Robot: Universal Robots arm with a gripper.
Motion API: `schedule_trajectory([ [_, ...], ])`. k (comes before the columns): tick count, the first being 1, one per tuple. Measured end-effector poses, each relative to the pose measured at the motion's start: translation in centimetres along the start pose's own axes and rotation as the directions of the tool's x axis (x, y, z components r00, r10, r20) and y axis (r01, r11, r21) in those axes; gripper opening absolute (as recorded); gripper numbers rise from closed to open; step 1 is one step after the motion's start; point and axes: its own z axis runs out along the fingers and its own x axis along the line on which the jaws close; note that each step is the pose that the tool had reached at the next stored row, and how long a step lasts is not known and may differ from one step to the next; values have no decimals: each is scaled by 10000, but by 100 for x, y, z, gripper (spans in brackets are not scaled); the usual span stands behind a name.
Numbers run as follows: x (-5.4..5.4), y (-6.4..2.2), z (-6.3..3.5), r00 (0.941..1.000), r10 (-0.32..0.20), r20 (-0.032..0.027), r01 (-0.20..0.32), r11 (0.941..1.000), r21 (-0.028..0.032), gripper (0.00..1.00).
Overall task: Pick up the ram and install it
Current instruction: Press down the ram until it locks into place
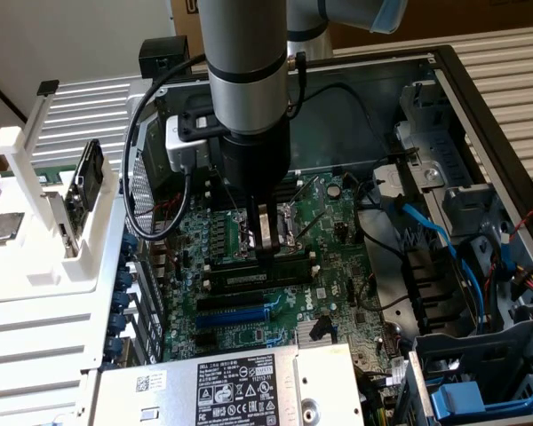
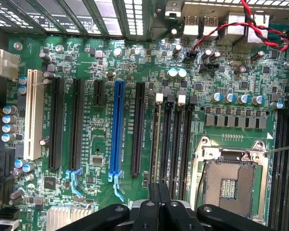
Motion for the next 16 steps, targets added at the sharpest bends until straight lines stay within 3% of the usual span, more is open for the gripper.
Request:
schedule_trajectory([
  [16, -1, 1, 24, 10000, 0, 7, 0, 10000, 4, 10],
])
